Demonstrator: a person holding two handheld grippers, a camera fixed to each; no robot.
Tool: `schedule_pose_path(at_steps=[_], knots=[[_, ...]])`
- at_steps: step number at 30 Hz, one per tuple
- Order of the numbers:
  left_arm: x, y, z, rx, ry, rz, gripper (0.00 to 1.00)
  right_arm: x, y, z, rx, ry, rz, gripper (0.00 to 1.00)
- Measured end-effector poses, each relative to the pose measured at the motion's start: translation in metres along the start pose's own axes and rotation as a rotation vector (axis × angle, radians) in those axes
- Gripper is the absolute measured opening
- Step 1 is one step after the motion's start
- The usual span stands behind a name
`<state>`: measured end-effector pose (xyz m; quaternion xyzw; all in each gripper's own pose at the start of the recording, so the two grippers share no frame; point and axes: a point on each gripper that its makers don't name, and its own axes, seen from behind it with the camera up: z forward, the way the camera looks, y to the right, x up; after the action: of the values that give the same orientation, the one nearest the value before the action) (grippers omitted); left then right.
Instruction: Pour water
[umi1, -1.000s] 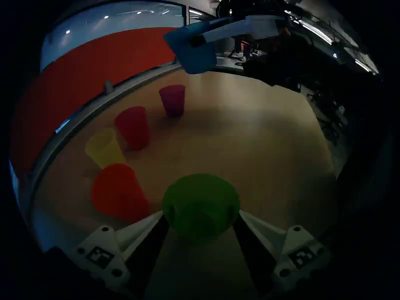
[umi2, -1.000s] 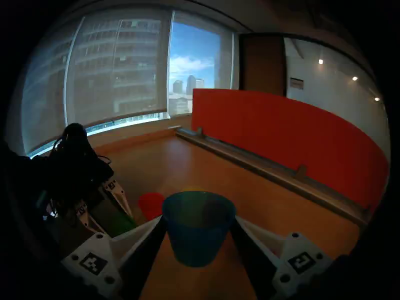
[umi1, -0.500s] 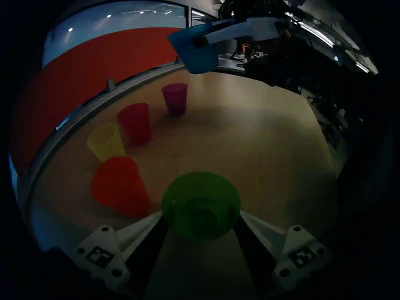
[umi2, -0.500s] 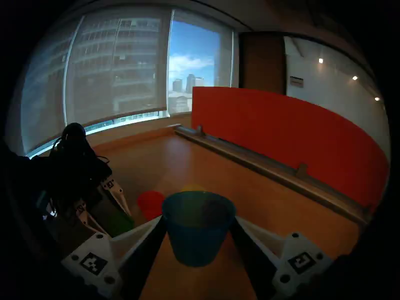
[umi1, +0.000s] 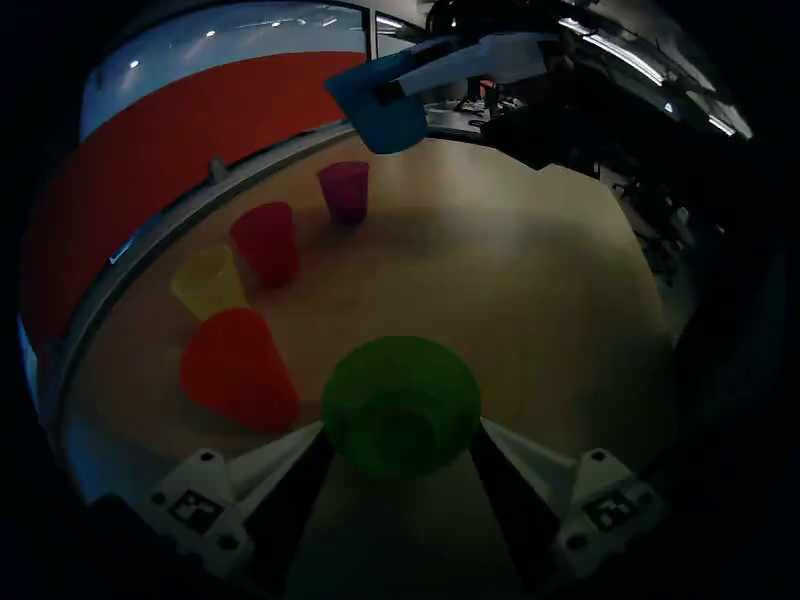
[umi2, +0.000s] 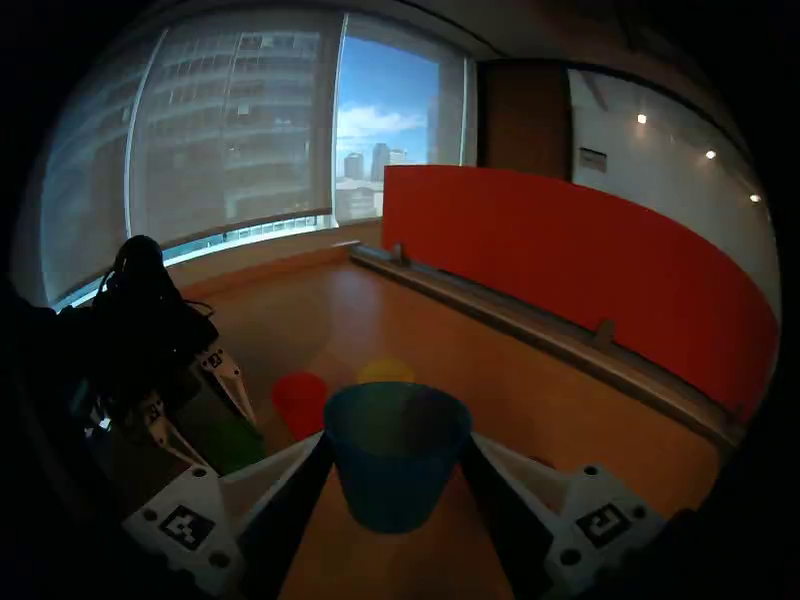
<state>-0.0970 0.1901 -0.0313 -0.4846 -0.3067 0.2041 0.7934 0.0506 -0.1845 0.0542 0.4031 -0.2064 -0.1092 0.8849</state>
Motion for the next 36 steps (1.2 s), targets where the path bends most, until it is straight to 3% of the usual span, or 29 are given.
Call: schedule_pose_path(at_steps=[11, 23, 36], knots=[[-0.011, -0.002, -0.008, 0.018, -0.030, -0.012, 0.89, -0.018, 0.000, 0.007, -0.001, -0.024, 0.007, 0.89], [-0.028, -0.005, -0.030, 0.069, -0.060, -0.007, 0.89, -0.051, -0.003, 0.026, 0.012, -0.073, 0.018, 0.89], [-0.031, -0.014, -0.056, 0.124, -0.027, -0.037, 0.89, -0.084, -0.004, 0.045, 0.023, -0.126, 0.029, 0.89]])
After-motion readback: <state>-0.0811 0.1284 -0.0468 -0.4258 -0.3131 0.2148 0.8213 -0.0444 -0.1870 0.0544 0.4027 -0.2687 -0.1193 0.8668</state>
